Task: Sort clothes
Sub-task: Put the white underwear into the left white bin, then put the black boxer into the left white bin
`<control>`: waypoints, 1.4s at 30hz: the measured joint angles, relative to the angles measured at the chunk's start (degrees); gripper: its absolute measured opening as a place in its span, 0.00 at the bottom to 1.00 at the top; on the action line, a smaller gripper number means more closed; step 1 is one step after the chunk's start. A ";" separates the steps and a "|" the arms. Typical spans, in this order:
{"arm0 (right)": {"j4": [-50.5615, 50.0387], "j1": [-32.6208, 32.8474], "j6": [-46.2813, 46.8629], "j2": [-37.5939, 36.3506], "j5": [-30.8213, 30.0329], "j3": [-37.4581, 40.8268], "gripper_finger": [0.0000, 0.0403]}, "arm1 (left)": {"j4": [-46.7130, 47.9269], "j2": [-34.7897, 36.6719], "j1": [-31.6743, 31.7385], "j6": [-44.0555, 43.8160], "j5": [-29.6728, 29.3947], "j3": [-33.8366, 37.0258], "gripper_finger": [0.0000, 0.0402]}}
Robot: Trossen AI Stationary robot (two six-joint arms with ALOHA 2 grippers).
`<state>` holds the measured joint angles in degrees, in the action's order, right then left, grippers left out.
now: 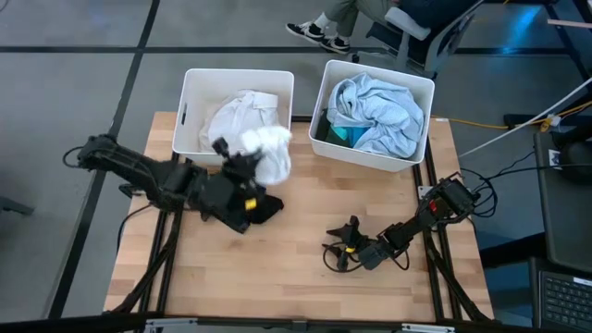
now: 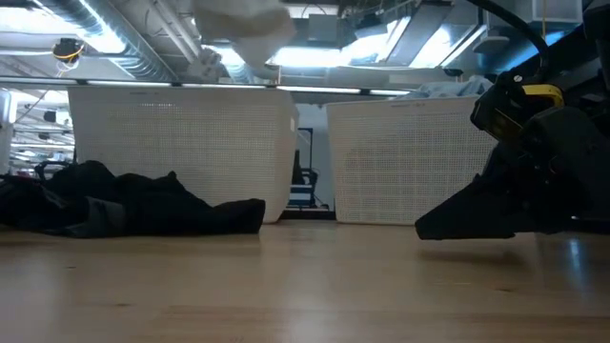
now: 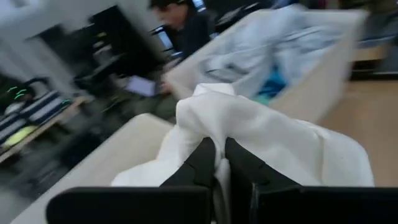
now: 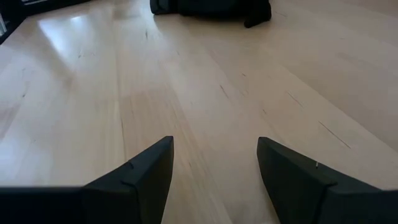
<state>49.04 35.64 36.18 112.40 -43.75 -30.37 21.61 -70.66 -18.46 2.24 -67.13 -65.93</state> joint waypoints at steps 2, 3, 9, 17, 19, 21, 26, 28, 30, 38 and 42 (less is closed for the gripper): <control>0.02 0.00 0.00 0.00 0.00 0.00 0.58 | 0.04 0.91 3.68 1.49 -0.02 0.00 0.03; 0.02 0.00 0.00 0.00 0.00 0.00 0.58 | 0.07 1.23 5.73 2.50 -0.02 0.00 0.03; 0.07 0.00 0.00 0.00 0.02 0.00 0.58 | 1.44 1.78 18.50 9.22 0.63 0.00 0.03; 0.09 0.00 0.00 0.00 0.04 0.00 0.58 | 5.92 1.65 34.39 1.75 14.52 0.00 0.07; 0.09 0.00 0.00 0.00 0.04 0.00 0.58 | 7.22 1.58 37.13 -0.96 16.51 0.00 0.08; 0.09 0.00 0.00 0.00 0.04 0.00 0.58 | 8.08 1.56 39.37 -3.33 19.30 0.00 0.09; 0.09 -0.01 0.00 0.00 0.04 0.00 0.58 | 9.65 1.56 42.38 -7.47 25.14 0.00 0.16; 0.09 -0.01 0.00 0.00 0.04 0.00 0.58 | 10.00 1.56 43.00 -8.28 26.42 0.00 0.22; 0.09 -0.02 0.00 0.00 0.04 0.00 0.58 | 10.33 1.56 43.52 -9.14 27.64 -0.01 0.28; 0.09 -0.02 0.00 0.00 0.04 0.00 0.58 | 13.95 2.65 43.44 -9.02 33.36 -0.02 0.51; 0.09 -0.02 0.00 0.00 0.04 0.00 0.58 | 13.75 6.02 39.57 -8.97 35.07 -0.02 0.56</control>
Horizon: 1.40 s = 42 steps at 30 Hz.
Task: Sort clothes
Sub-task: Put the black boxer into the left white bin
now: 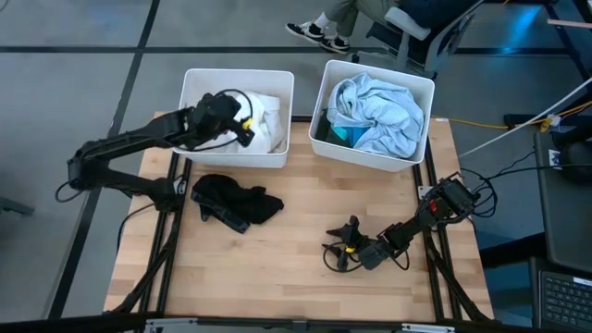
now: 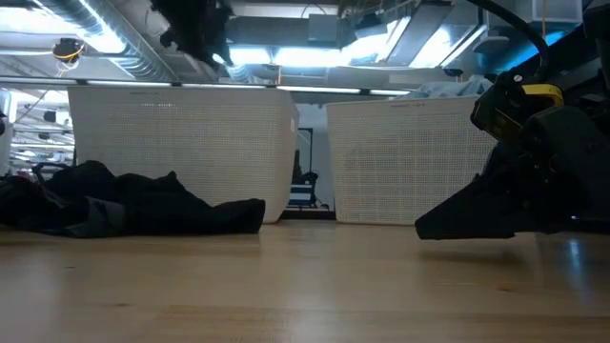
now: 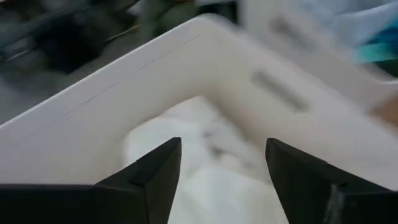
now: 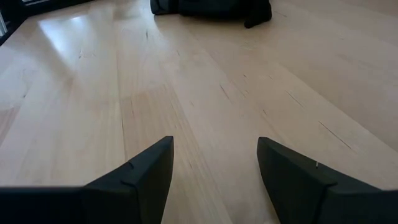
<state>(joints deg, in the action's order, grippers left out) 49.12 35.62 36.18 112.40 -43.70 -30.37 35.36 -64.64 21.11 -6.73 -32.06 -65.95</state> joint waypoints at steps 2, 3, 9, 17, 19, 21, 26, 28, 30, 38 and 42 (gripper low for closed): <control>0.00 0.00 0.00 0.00 0.00 0.00 0.58 | -0.23 1.91 -2.94 -0.03 2.58 -0.04 0.56; 0.00 0.00 0.00 0.00 0.00 0.00 0.58 | -0.03 2.84 -4.68 -0.19 4.21 -0.04 0.57; 0.00 0.00 0.00 0.00 -0.26 0.00 0.58 | 6.54 5.36 -16.28 -4.44 9.46 -0.09 0.57; -0.11 0.00 0.00 0.00 -0.31 0.00 0.58 | 22.33 1.14 -29.53 -17.80 9.65 -0.06 0.57; -0.13 0.00 0.00 0.00 -0.31 0.00 0.58 | 24.97 -0.48 -31.72 -21.43 9.64 -0.04 0.57; -0.17 0.00 0.00 0.00 -0.33 0.00 0.58 | 26.65 -2.38 -33.46 -24.74 9.63 -0.04 0.57; -0.20 0.00 0.00 0.00 -0.33 0.00 0.58 | 28.16 -7.33 -37.01 -25.79 10.73 1.63 0.57; -0.22 0.00 0.00 0.00 -0.35 0.00 0.58 | 27.94 -9.31 -37.98 -24.99 11.06 3.52 0.57; -0.20 0.00 0.00 0.00 -0.35 0.00 0.58 | 28.01 -11.17 -38.53 -24.31 12.14 5.55 0.57; -0.17 0.00 0.00 0.00 -0.34 0.00 0.58 | 24.84 -18.35 -38.68 -17.59 16.61 12.78 0.57; -0.17 0.00 0.00 0.00 -0.39 0.00 0.58 | 21.28 -20.94 -38.68 -14.12 16.66 15.31 0.57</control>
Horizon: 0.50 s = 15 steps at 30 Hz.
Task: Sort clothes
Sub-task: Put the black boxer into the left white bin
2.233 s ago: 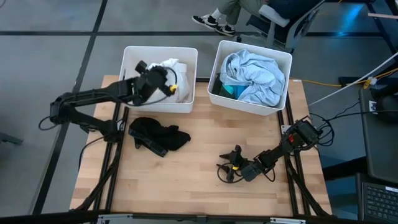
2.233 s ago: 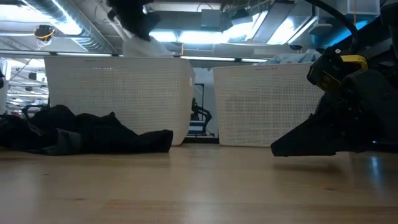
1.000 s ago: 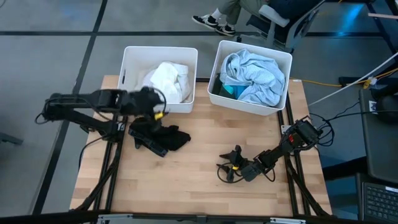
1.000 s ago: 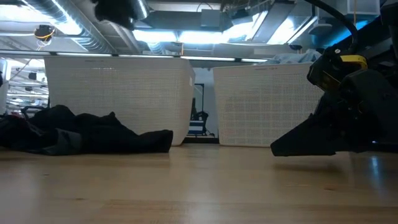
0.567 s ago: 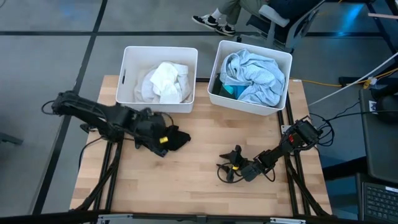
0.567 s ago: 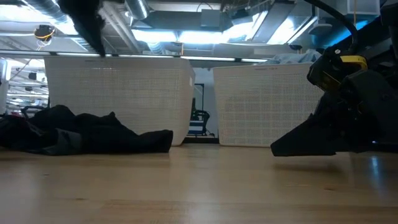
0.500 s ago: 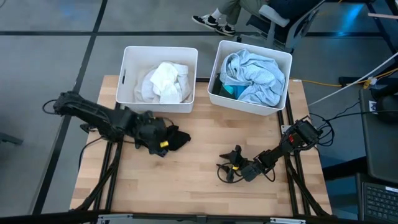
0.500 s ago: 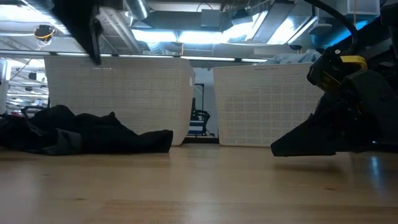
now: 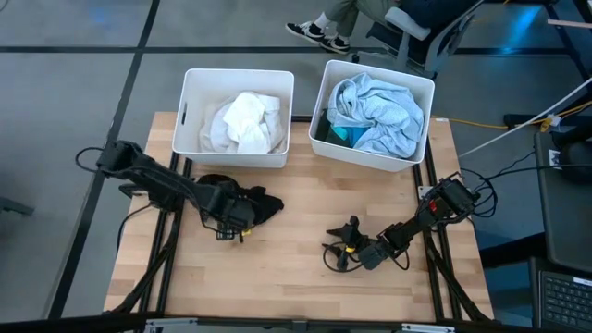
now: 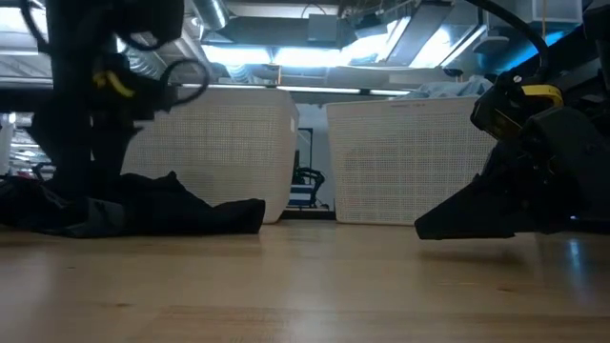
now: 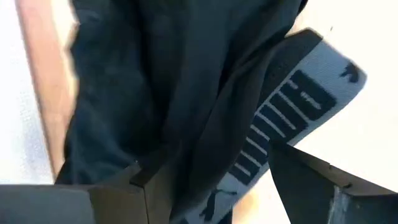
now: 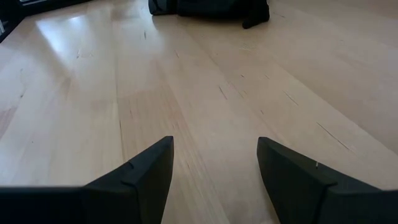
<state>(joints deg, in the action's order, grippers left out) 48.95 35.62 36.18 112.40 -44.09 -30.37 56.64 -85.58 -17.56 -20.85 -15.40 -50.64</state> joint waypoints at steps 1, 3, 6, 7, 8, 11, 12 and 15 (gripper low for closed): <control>0.00 0.00 0.00 0.00 -0.01 0.00 0.58 | -0.95 -0.57 0.01 0.55 0.01 0.68 0.57; 0.00 0.00 0.00 0.00 -0.01 0.00 0.58 | -2.79 -1.75 0.02 2.02 -0.01 1.99 0.57; -0.02 0.00 0.00 0.00 -0.03 0.00 0.58 | -6.18 -3.11 0.13 3.37 -0.74 4.24 0.57; -0.02 0.00 0.00 0.00 -0.02 0.00 0.58 | -7.63 -3.56 0.28 3.58 -0.80 5.09 0.57; 0.00 0.00 0.00 0.00 -0.03 0.00 0.58 | -8.96 -3.97 0.42 3.60 -0.82 5.99 0.57; -0.11 0.00 0.00 0.00 -0.03 0.00 0.58 | -12.41 -4.55 1.21 3.14 -0.49 8.45 0.57; -0.14 0.00 0.00 0.00 -0.02 0.00 0.58 | -13.62 -4.66 1.69 2.89 0.25 9.06 0.57; -0.30 0.00 0.38 0.00 0.04 0.00 0.58 | -16.65 -4.53 3.39 0.50 3.77 10.19 0.55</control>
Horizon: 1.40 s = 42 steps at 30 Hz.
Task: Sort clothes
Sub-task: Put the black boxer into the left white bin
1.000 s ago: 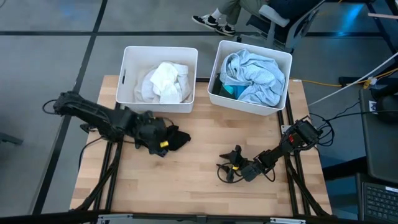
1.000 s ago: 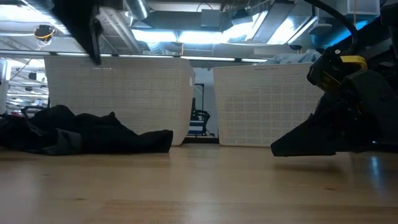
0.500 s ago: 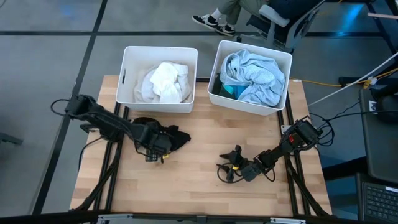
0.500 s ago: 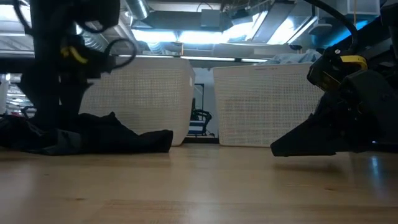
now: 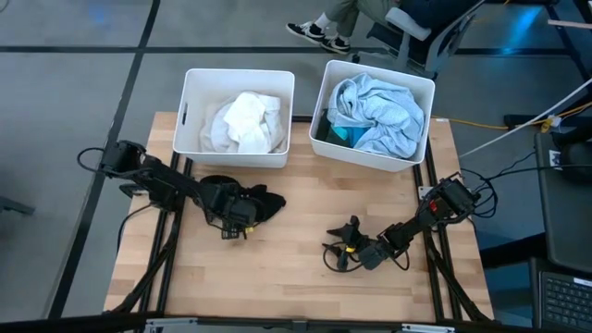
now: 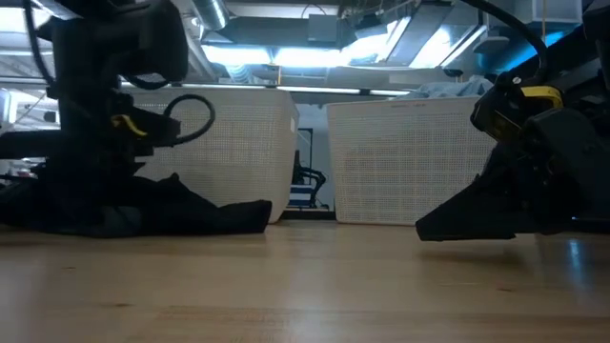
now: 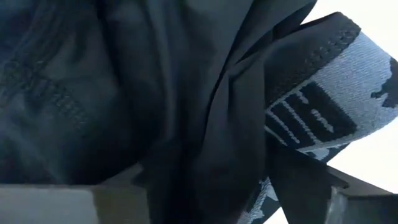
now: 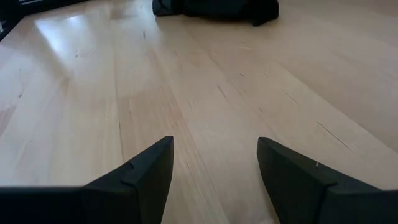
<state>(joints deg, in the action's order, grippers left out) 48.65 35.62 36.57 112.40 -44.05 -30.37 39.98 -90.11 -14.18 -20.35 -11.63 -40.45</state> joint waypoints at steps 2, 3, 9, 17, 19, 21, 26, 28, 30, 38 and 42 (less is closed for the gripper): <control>-0.07 0.00 0.52 0.00 0.00 0.00 0.58 | -0.81 0.13 1.03 -1.46 2.67 0.09 0.52; -0.20 0.00 0.63 0.00 -0.04 0.00 0.58 | -1.32 0.27 1.46 -1.75 3.86 0.23 0.49; -0.55 0.00 0.69 0.00 -0.06 0.00 0.58 | -6.20 0.50 2.67 -1.70 7.98 0.47 0.25; -0.46 0.00 0.69 0.00 -0.02 0.00 0.58 | -15.33 0.22 2.29 -2.35 11.66 0.91 0.03; -0.44 0.00 0.69 0.00 0.05 0.00 0.58 | -18.18 0.04 1.76 -2.82 11.95 1.05 0.03; -0.42 0.00 0.69 0.00 0.05 0.00 0.58 | -20.81 -0.04 1.17 -3.15 12.24 1.11 0.02; -0.42 0.00 0.68 0.00 0.05 0.00 0.58 | -25.65 -0.15 -1.02 -5.19 12.18 1.12 0.02; -0.42 0.00 0.67 0.00 0.05 0.00 0.58 | -25.93 -0.15 -2.10 -5.54 11.88 0.47 0.01; -0.42 0.00 0.67 0.00 0.05 0.00 0.58 | -25.65 -0.29 -3.16 -5.93 11.12 -0.74 0.01; -0.53 0.00 0.67 0.00 -0.33 0.00 0.58 | -25.68 -0.22 -6.09 -1.33 7.39 -10.03 0.01; -0.56 0.00 0.67 0.00 -0.35 0.00 0.58 | -25.32 -0.11 -6.79 2.96 5.18 -15.46 0.01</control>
<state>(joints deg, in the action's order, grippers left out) 48.08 35.62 37.23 112.40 -44.40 -30.37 14.66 -90.21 -20.97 -17.39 -6.45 -55.92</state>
